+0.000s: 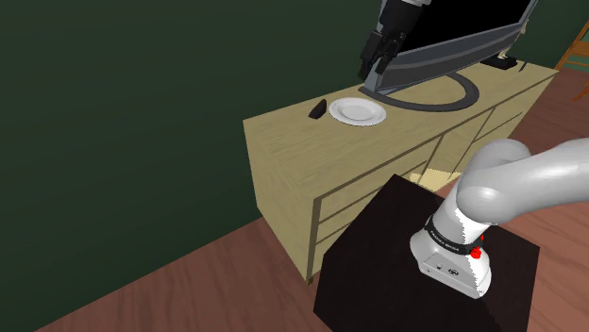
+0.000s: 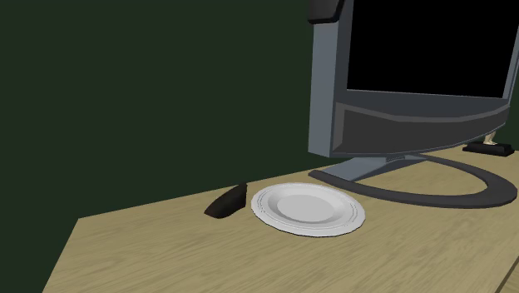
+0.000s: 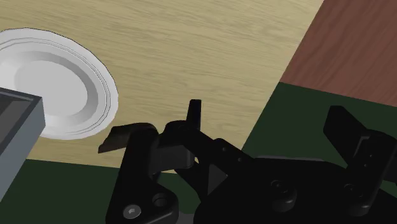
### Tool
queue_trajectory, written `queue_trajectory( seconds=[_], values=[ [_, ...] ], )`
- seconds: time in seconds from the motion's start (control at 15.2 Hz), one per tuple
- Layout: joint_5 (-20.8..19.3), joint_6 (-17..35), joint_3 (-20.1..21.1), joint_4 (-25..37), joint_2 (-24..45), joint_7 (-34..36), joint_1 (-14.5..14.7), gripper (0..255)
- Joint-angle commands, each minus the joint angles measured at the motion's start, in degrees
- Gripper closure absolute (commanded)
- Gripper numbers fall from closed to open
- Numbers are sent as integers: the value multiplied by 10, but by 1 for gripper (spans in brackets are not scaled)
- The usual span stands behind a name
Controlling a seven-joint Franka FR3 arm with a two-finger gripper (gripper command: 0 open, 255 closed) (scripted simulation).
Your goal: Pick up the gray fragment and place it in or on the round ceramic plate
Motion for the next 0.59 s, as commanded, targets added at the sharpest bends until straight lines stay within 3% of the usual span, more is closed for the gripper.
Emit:
queue_trajectory(
  seconds=[0.0, 0.53],
  values=[
    [0, 0, 0, 0, 0, 0, 0, 0],
    [-2, 115, 62, 31, 158, 168, -51, 0]
  ],
)
